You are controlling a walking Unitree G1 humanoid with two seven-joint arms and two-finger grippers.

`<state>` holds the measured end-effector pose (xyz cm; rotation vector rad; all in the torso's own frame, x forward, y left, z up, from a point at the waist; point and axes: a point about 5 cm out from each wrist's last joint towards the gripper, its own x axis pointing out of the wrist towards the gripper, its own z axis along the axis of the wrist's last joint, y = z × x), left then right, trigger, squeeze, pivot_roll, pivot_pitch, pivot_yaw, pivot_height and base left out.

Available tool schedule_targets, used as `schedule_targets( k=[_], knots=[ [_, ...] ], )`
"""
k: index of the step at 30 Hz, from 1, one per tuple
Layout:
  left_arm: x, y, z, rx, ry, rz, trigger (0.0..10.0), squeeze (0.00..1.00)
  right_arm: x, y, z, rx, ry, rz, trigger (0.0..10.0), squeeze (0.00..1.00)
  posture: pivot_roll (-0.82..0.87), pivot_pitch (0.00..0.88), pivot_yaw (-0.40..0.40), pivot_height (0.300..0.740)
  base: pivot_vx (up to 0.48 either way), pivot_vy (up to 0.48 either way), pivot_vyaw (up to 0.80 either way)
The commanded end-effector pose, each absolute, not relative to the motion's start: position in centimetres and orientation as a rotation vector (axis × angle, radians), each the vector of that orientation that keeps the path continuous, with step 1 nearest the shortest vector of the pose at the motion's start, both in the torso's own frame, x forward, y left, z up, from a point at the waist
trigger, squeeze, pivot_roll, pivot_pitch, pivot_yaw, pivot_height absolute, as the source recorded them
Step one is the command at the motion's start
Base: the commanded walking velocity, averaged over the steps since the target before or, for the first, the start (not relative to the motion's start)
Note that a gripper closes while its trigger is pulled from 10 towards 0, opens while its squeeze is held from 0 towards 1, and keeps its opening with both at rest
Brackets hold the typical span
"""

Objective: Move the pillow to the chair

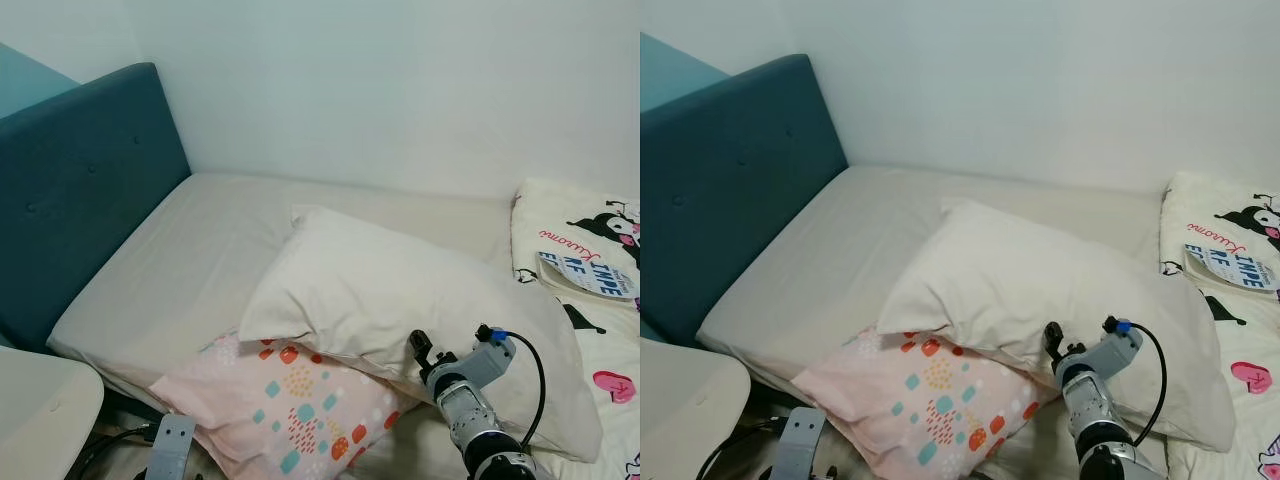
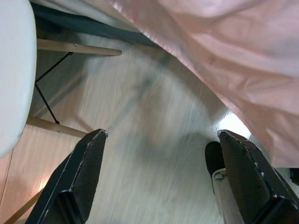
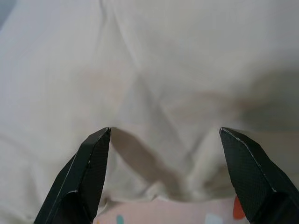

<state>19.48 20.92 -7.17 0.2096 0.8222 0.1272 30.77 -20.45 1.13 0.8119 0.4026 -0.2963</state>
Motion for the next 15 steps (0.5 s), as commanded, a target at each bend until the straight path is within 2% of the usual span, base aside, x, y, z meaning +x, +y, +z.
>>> schedule_targets(
  k=[1, 9, 15],
  knots=[
    [19.0, 21.7, -7.3, 0.226, 0.833, 0.153, 10.0, 0.0, 30.2, -19.7, 0.2, 0.854, 0.467, -0.31, 10.0, 0.0, -0.15, 0.044, 0.058, 0.735, 0.0, 0.0, 0.0],
    [19.8, 23.2, -6.5, 0.274, 0.798, 0.19, 10.0, 0.0, 29.0, -20.3, -0.9, 0.877, 0.506, -0.373, 10.0, 0.0, -0.14, 0.048, 0.063, 0.7, 0.0, 0.0, 0.0],
    [20.7, 24.7, -5.5, 0.295, 0.749, 0.247, 10.0, 0.0, 29.5, -20.7, -0.2, 0.936, 0.434, -0.348, 10.0, 0.0, -0.14, 0.051, 0.065, 0.675, 0.0, 0.0, 0.0]
  ],
)
